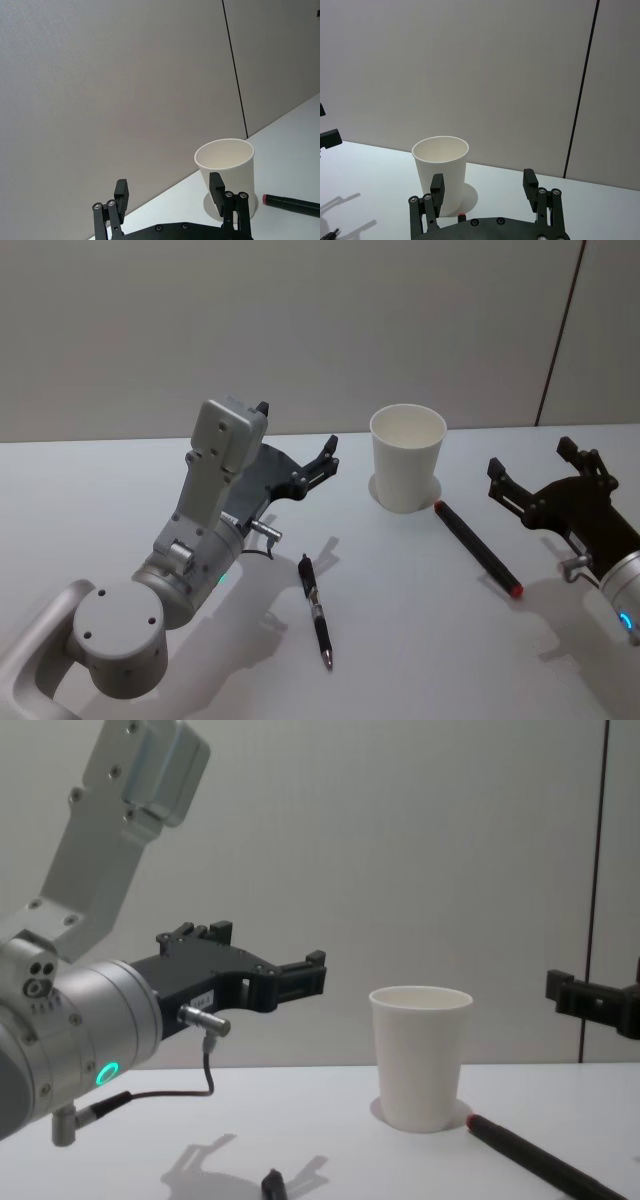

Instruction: Place the pen into the pen holder.

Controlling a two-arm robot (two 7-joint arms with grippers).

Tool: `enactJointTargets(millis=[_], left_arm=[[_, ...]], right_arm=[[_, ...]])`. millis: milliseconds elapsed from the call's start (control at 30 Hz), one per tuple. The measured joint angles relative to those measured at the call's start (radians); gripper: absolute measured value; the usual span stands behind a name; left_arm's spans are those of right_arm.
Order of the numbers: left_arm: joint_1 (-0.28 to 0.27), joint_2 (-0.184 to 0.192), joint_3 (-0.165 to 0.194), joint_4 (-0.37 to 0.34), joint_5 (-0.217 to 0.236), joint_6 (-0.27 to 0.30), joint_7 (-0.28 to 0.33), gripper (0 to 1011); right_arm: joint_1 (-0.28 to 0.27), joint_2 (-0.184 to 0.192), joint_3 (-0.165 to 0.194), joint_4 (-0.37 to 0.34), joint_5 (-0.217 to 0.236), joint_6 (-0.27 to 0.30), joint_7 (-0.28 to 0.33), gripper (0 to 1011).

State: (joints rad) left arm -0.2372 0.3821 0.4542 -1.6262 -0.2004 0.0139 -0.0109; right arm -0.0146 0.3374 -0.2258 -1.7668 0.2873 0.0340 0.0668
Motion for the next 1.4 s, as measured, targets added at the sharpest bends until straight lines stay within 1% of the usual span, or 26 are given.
enactJointTargets(millis=[1400], left_arm=[[0.0, 0.0, 0.0, 0.0, 0.0, 0.0, 0.0, 1001]], right_arm=[[0.0, 0.0, 0.0, 0.0, 0.0, 0.0, 0.0, 1000]])
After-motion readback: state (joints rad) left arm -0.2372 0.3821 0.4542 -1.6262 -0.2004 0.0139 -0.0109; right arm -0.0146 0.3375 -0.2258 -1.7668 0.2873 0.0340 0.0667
